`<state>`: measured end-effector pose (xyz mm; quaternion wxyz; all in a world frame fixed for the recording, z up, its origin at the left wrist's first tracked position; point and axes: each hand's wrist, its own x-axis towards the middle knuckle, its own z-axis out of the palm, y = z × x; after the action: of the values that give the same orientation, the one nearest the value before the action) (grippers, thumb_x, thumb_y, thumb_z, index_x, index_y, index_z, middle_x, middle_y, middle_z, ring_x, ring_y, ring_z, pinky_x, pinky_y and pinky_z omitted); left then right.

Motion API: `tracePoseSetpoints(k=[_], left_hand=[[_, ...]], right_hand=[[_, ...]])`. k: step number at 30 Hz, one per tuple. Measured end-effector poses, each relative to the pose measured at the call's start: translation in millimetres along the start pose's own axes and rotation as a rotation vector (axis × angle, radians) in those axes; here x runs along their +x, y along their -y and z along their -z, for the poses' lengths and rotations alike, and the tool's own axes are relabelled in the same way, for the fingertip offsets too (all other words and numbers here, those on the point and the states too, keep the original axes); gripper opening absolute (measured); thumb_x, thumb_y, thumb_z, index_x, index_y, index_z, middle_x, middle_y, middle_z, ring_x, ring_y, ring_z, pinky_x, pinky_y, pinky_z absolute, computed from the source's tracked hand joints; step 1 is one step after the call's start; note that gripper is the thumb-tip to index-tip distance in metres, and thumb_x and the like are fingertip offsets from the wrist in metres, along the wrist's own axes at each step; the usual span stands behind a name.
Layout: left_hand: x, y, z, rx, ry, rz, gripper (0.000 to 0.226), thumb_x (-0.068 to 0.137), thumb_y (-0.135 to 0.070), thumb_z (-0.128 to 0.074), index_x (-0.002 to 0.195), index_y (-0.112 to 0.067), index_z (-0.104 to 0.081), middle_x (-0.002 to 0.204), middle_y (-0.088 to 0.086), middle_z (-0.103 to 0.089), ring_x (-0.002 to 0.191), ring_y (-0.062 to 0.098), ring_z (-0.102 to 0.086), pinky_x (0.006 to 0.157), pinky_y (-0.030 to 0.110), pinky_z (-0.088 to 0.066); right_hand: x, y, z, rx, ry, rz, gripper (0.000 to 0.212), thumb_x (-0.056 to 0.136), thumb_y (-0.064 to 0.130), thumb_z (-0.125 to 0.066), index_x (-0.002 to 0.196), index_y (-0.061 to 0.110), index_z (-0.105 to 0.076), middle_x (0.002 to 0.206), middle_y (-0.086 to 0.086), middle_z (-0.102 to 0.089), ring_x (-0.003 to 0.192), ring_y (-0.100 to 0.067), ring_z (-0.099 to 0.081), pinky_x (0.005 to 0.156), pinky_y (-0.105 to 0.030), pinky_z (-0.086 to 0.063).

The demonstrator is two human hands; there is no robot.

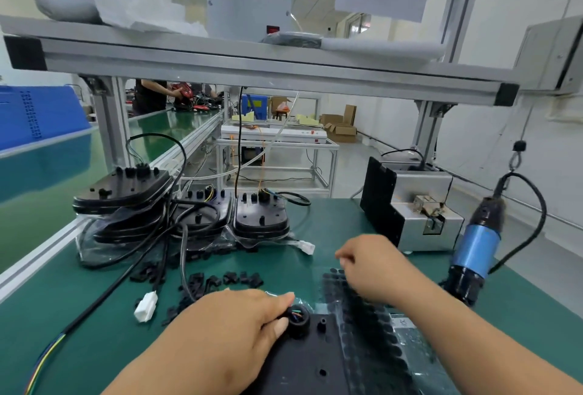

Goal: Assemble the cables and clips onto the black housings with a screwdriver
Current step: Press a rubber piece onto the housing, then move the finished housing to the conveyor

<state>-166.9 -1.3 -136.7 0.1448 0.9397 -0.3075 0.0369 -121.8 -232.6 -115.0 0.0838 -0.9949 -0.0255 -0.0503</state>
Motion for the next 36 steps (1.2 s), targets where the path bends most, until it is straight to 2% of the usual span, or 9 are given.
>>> tracePoseSetpoints(k=[6, 10, 13, 16, 20, 26, 30, 33, 36], left_hand=[[2, -6, -1, 0.037, 0.076, 0.059, 0.046, 0.1, -0.049, -0.024, 0.145, -0.052, -0.018, 0.133, -0.025, -0.047, 0.126, -0.006, -0.039, 0.117, 0.027, -0.008], [7, -7, 14, -0.046, 0.192, 0.107, 0.052, 0.097, -0.053, -0.028, 0.148, -0.047, -0.017, 0.144, -0.023, -0.041, 0.135, -0.001, -0.034, 0.119, 0.028, -0.014], [37, -5, 26, -0.407, 0.201, 0.217, 0.052, 0.096, -0.045, -0.041, 0.146, -0.034, -0.033, 0.145, -0.011, -0.044, 0.13, 0.006, -0.043, 0.113, 0.029, -0.032], [81, -23, 18, -0.75, 0.125, 0.415, 0.01, 0.096, -0.012, -0.045, 0.096, -0.014, -0.054, 0.109, 0.013, -0.06, 0.094, 0.024, -0.054, 0.095, 0.04, -0.048], [123, -36, -1, -1.123, 0.16, 0.746, 0.031, 0.096, -0.003, -0.03, 0.069, -0.01, -0.043, 0.06, 0.007, -0.052, 0.058, 0.02, -0.05, 0.063, 0.029, -0.041], [133, -26, -13, -1.259, 0.209, 0.903, 0.016, 0.099, -0.01, -0.043, 0.092, -0.009, -0.057, 0.086, 0.002, -0.06, 0.062, 0.009, -0.046, 0.057, 0.021, -0.036], [134, -28, -18, -1.17, 0.147, 0.802, 0.031, 0.096, -0.001, -0.046, 0.118, -0.02, -0.056, 0.071, -0.005, -0.055, 0.055, 0.004, -0.046, 0.054, 0.017, -0.032], [132, -28, -16, -1.259, 0.147, 0.815, 0.028, 0.098, 0.001, -0.04, 0.111, -0.02, -0.052, 0.071, -0.004, -0.054, 0.045, 0.003, -0.053, 0.051, 0.016, -0.033], [127, -17, -16, -1.355, 0.134, 0.807, 0.025, 0.096, 0.008, -0.042, 0.095, -0.014, -0.055, 0.076, 0.002, -0.056, 0.063, 0.011, -0.053, 0.057, 0.02, -0.042]], right_hand=[[11, 0, -29, -0.145, 0.108, -0.081, 0.029, 0.093, 0.02, -0.045, 0.066, 0.007, -0.045, 0.068, -0.007, -0.044, 0.07, -0.028, -0.042, 0.061, -0.028, -0.036], [6, 0, -41, -0.138, 0.123, -0.05, 0.033, 0.099, 0.027, -0.036, 0.094, 0.005, -0.061, 0.109, -0.015, -0.054, 0.102, -0.031, -0.048, 0.079, -0.032, -0.036], [5, -2, -44, -0.049, 0.149, -0.05, 0.033, 0.097, 0.027, -0.037, 0.103, 0.007, -0.062, 0.119, -0.013, -0.047, 0.114, -0.03, -0.044, 0.094, -0.034, -0.04], [3, -4, -44, 0.02, 0.17, -0.047, 0.031, 0.096, 0.024, -0.038, 0.105, 0.007, -0.062, 0.123, -0.011, -0.044, 0.117, -0.028, -0.043, 0.1, -0.032, -0.04], [0, -10, -46, 0.112, 0.16, -0.037, 0.032, 0.098, 0.027, -0.037, 0.11, 0.006, -0.059, 0.132, -0.009, -0.04, 0.12, -0.024, -0.043, 0.103, -0.028, -0.037], [0, -12, -49, 0.182, 0.067, -0.008, 0.03, 0.099, 0.033, -0.042, 0.106, 0.01, -0.06, 0.13, -0.004, -0.043, 0.113, -0.021, -0.05, 0.095, -0.026, -0.039], [0, -9, -48, 0.196, -0.035, 0.015, 0.029, 0.098, 0.034, -0.046, 0.112, 0.013, -0.061, 0.126, -0.002, -0.048, 0.112, -0.019, -0.053, 0.093, -0.024, -0.04], [-1, -8, -46, 0.182, -0.232, 0.012, 0.037, 0.094, 0.036, -0.055, 0.125, 0.016, -0.058, 0.117, 0.003, -0.047, 0.111, -0.016, -0.05, 0.093, -0.022, -0.04], [-3, 0, -38, 0.217, -0.36, 0.033, 0.019, 0.091, 0.032, -0.059, 0.102, 0.02, -0.069, 0.094, 0.005, -0.05, 0.095, -0.016, -0.056, 0.08, -0.024, -0.043]])
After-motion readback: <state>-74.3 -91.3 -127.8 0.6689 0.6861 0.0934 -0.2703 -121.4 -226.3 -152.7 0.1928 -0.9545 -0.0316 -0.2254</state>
